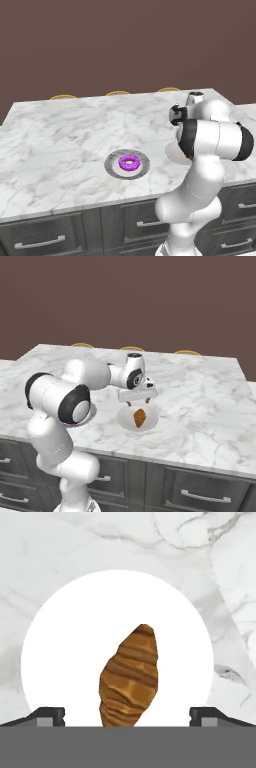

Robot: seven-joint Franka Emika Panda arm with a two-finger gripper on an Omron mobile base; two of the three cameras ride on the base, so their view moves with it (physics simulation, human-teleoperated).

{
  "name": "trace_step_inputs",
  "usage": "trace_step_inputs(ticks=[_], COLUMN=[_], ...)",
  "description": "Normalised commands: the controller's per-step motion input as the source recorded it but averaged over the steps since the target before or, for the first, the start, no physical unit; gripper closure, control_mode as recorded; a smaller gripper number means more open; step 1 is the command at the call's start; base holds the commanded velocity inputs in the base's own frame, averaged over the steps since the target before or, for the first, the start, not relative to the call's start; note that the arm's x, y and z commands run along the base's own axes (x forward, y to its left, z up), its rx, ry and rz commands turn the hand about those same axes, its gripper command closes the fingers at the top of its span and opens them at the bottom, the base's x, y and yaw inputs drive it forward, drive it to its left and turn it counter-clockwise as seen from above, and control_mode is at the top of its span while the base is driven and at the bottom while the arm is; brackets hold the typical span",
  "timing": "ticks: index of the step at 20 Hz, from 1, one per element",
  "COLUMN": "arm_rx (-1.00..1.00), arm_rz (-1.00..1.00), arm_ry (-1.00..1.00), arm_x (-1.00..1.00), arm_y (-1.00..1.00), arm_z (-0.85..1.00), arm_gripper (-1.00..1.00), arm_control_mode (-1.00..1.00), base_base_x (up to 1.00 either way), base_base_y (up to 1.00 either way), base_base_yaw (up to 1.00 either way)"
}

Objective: Place the pastries on the plates.

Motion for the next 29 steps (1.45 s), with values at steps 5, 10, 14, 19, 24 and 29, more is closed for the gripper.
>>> trace_step_inputs(ticks=[5,10,14,19,24,29], arm_rx=[0.0,0.0,0.0,0.0,0.0,-0.06], arm_rz=[0.0,0.0,0.0,0.0,0.0,0.0], arm_ry=[-0.02,-0.05,-0.07,-0.08,-0.19,-0.34], arm_x=[-0.01,-0.24,-0.48,-0.48,-0.77,-0.56], arm_y=[0.0,0.13,0.1,0.16,0.46,0.4], arm_z=[1.0,1.0,0.83,0.51,-0.02,0.12], arm_gripper=[-1.0,-1.0,-1.0,-1.0,-1.0,-1.0], arm_control_mode=[-1.0,-1.0,-1.0,-1.0,-1.0,-1.0], base_base_x=[0.0,0.0,0.0,0.0,0.0,0.0], base_base_y=[0.0,0.0,0.0,0.0,0.0,0.0], base_base_yaw=[0.0,0.0,0.0,0.0,0.0,0.0])
